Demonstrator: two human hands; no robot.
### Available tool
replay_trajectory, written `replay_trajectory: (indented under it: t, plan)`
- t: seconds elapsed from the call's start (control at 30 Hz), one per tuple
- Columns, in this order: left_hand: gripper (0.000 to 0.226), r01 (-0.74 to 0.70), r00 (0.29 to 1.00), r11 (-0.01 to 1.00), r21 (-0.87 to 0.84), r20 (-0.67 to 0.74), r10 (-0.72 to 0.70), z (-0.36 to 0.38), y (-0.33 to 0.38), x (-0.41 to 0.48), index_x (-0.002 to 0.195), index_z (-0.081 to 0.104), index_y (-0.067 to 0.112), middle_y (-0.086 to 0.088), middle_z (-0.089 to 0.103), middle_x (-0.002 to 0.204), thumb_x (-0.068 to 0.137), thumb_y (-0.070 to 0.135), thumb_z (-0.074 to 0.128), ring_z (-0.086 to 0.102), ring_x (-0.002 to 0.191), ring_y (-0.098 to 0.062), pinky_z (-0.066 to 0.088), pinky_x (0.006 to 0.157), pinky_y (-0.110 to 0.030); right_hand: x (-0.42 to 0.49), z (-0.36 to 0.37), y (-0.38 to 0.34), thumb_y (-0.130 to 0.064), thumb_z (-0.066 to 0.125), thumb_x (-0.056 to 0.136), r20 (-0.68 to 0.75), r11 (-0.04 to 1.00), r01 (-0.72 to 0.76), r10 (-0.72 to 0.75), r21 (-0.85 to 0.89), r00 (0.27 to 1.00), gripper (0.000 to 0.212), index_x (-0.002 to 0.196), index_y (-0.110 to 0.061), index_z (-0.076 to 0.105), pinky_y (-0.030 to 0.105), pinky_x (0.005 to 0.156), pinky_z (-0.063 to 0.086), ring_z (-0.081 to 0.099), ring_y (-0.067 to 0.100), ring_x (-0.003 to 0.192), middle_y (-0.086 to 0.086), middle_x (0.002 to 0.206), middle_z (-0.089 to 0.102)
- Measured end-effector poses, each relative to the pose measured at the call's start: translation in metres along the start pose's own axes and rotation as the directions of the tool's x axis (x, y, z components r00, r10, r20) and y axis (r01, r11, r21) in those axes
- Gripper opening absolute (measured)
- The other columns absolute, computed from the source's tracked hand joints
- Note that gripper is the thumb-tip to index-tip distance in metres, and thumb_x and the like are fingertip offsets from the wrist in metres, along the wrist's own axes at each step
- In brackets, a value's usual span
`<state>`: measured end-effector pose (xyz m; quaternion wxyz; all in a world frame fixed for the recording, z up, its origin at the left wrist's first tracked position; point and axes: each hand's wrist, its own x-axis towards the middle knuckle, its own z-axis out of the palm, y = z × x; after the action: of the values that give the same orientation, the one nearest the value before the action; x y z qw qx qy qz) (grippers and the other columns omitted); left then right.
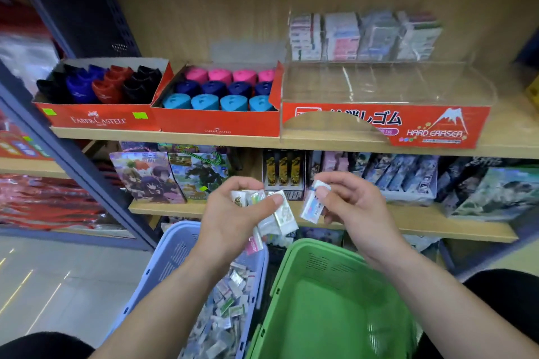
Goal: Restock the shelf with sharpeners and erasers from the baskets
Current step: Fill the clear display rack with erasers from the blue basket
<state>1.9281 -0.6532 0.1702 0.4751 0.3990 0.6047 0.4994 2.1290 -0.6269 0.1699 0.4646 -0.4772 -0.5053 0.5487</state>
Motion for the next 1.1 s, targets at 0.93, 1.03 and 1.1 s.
replay_trajectory:
  t: [0.93, 1.03, 1.1]
  plan:
    - [0.033, -0.29, 0.953, 0.954, -0.074, -0.116, 0.28, -0.014, 0.118, 0.034, 0.096, 0.068, 0.018, -0.016, 0.074, 0.078, 0.071, 0.025, 0.088, 0.07, 0.068, -0.028, 0.053, 0.058, -0.04, 0.125, -0.008, -0.162, 0.0, 0.065, 0.094, -0.039, 0.912, 0.298, -0.321, -0.282, 0.946, 0.019, 0.096, -0.018, 0.07, 0.03, 0.071, 0.061, 0.074, 0.017, 0.072, 0.009, 0.1, 0.07]
    - [0.03, -0.288, 0.952, 0.955, -0.072, -0.13, 0.277, -0.02, 0.116, 0.041, 0.096, 0.068, 0.017, -0.017, 0.074, 0.078, 0.073, 0.022, 0.088, 0.07, 0.067, -0.028, 0.055, 0.06, -0.044, 0.165, -0.005, -0.161, -0.012, 0.078, 0.085, -0.062, 0.769, 0.312, -0.413, -0.558, 0.909, 0.014, 0.082, -0.024, 0.071, 0.035, 0.075, 0.057, 0.069, 0.014, 0.072, 0.002, 0.082, 0.072]
    - [0.029, -0.284, 0.952, 0.956, -0.068, -0.141, 0.272, -0.024, 0.115, 0.044, 0.095, 0.068, 0.018, -0.014, 0.075, 0.077, 0.074, 0.02, 0.088, 0.072, 0.068, -0.032, 0.057, 0.064, -0.051, 0.184, -0.003, -0.158, -0.017, 0.08, 0.083, -0.003, 0.686, 0.307, -0.411, -0.659, 0.912, 0.012, 0.079, -0.025, 0.072, 0.028, 0.072, 0.052, 0.066, 0.008, 0.071, -0.008, 0.074, 0.07]
